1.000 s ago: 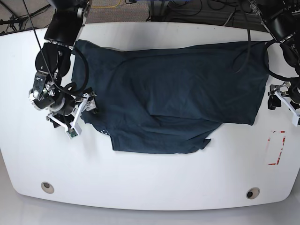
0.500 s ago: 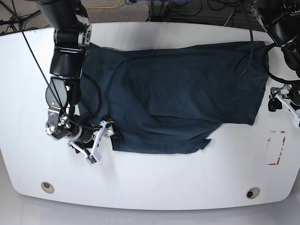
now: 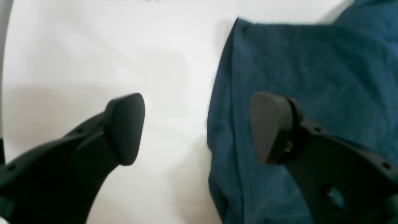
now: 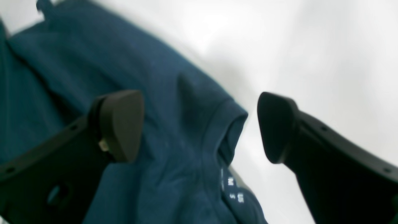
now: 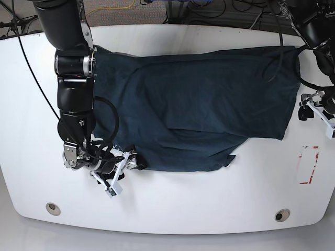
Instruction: Fold the T-shirt properly
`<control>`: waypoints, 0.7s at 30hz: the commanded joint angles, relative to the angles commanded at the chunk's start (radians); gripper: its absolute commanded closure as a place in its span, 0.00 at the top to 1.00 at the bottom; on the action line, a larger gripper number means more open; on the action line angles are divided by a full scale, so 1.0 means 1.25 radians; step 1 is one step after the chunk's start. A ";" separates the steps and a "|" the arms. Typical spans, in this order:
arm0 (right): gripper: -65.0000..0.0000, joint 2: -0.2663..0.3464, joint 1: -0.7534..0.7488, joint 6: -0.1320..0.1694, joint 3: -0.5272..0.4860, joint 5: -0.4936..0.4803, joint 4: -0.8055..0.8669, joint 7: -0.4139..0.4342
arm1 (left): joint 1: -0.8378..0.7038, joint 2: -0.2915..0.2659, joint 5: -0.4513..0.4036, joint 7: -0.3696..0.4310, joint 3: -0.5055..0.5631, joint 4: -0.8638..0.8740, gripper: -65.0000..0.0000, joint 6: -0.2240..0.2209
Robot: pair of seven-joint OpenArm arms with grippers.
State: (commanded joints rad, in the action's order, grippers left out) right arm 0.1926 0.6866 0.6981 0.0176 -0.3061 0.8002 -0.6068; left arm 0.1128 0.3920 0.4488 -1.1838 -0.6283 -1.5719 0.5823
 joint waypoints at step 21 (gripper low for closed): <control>0.48 -0.020 -0.049 0.000 0.004 0.150 -0.119 0.178 | -0.001 0.000 0.000 0.000 0.000 0.005 0.76 0.000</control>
State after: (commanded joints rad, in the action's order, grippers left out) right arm 0.1680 0.6252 0.6981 0.0222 -0.1189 0.6513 -0.3844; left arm 0.1112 0.3920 0.4488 -1.1838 -0.6283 -1.5658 0.5823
